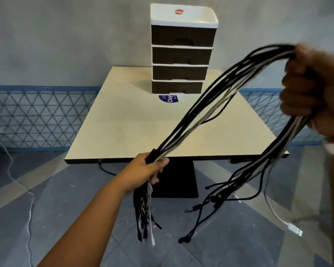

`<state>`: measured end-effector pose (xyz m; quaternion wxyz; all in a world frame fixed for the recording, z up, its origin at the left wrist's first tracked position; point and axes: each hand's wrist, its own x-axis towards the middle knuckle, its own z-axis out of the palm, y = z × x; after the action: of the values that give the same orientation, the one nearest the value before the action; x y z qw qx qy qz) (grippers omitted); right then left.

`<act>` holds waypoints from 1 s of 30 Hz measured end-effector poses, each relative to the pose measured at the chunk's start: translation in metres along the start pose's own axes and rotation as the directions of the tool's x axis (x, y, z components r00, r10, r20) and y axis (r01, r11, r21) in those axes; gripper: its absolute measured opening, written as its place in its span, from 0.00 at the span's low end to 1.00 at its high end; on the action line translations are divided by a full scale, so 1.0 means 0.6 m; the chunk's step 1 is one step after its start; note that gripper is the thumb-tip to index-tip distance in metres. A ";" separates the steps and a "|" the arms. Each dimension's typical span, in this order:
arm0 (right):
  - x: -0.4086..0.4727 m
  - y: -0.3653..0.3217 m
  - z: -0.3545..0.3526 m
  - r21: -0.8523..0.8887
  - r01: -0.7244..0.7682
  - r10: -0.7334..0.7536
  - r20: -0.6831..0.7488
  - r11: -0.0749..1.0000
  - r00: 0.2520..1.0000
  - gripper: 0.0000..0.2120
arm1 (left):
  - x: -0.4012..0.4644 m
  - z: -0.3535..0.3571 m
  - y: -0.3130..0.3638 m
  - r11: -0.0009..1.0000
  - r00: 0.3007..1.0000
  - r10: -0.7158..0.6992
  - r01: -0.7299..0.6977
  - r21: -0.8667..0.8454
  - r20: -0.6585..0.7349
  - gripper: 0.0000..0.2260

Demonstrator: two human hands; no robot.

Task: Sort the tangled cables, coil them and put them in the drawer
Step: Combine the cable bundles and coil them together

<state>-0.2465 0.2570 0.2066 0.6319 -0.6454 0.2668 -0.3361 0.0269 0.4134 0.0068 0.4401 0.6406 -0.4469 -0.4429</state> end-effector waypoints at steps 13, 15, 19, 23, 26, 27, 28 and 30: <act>-0.053 0.301 -0.053 -0.176 -0.288 0.269 -0.128 0.941 0.955 0.13 | -0.021 -0.082 0.082 0.997 0.963 -0.036 0.018 -0.069 -0.266 0.12; -0.060 0.324 -0.061 -0.325 -0.337 0.312 -0.129 0.884 0.941 0.08 | -0.033 -0.093 0.122 0.998 0.981 -0.015 0.026 0.051 -0.195 0.10; -0.071 0.352 -0.064 -0.538 -0.436 0.466 -0.089 0.722 0.881 0.07 | -0.054 -0.091 0.193 0.970 0.999 -0.036 0.041 0.240 -0.028 0.11; -0.064 0.331 -0.056 -0.726 -0.411 0.607 0.010 0.551 0.795 0.28 | -0.052 -0.049 0.247 0.950 0.996 -0.041 0.013 0.312 0.084 0.10; -0.052 0.247 -0.023 -0.619 -0.188 0.355 0.158 0.763 0.921 0.45 | -0.039 -0.015 0.274 0.915 0.994 -0.034 -0.010 0.402 0.102 0.10; -0.050 0.214 0.001 -0.516 -0.086 0.209 0.185 0.852 0.960 0.45 | -0.036 -0.005 0.280 0.903 0.994 -0.031 -0.019 0.429 0.109 0.10; -0.049 0.185 0.028 -0.443 0.014 0.075 0.184 0.897 0.980 0.45 | -0.033 0.004 0.285 0.893 0.993 -0.026 -0.029 0.450 0.116 0.10; -0.045 0.149 0.082 -0.419 0.128 -0.055 0.181 0.899 0.982 0.42 | -0.029 0.018 0.295 0.878 0.991 -0.002 -0.063 0.475 0.135 0.09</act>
<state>-0.2188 0.3039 0.1162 0.4779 -0.8059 0.2502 -0.2442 -0.0195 0.3907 0.1774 0.2449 0.6916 -0.5806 -0.3532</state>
